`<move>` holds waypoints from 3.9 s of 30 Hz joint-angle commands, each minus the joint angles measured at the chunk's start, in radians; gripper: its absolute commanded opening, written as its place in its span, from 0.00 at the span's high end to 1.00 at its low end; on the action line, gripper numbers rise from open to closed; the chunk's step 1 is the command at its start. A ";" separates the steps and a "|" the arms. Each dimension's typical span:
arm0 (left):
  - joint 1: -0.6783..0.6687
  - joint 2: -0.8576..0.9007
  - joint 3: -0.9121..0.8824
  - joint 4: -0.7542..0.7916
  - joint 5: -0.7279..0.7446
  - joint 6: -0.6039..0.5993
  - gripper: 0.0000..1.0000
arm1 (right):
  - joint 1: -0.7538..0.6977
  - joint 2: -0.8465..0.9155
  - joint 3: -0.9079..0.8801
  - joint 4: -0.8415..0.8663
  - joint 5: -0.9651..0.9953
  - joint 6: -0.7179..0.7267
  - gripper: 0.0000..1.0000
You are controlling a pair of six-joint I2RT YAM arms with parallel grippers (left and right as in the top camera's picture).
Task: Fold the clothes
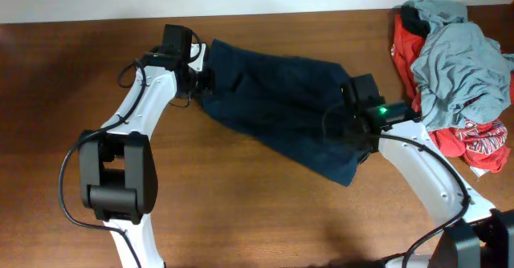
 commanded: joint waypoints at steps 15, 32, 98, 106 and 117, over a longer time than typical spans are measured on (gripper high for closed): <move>0.100 0.010 0.007 0.006 -0.196 0.016 0.99 | -0.050 -0.024 0.013 -0.035 0.181 0.107 0.96; 0.175 0.010 0.007 -0.029 -0.196 0.016 1.00 | -0.048 -0.002 -0.106 -0.138 -0.518 -0.224 0.44; 0.042 -0.035 0.223 -0.140 -0.203 0.135 0.24 | -0.298 0.245 -0.135 0.327 -1.061 0.075 0.96; -0.042 -0.035 0.188 -0.173 -0.198 0.091 0.44 | -0.388 0.183 -0.054 0.115 -0.993 -0.118 0.96; -0.051 -0.035 -0.077 -0.067 -0.058 -0.004 0.85 | -0.429 0.183 0.147 -0.062 -0.964 -0.225 0.96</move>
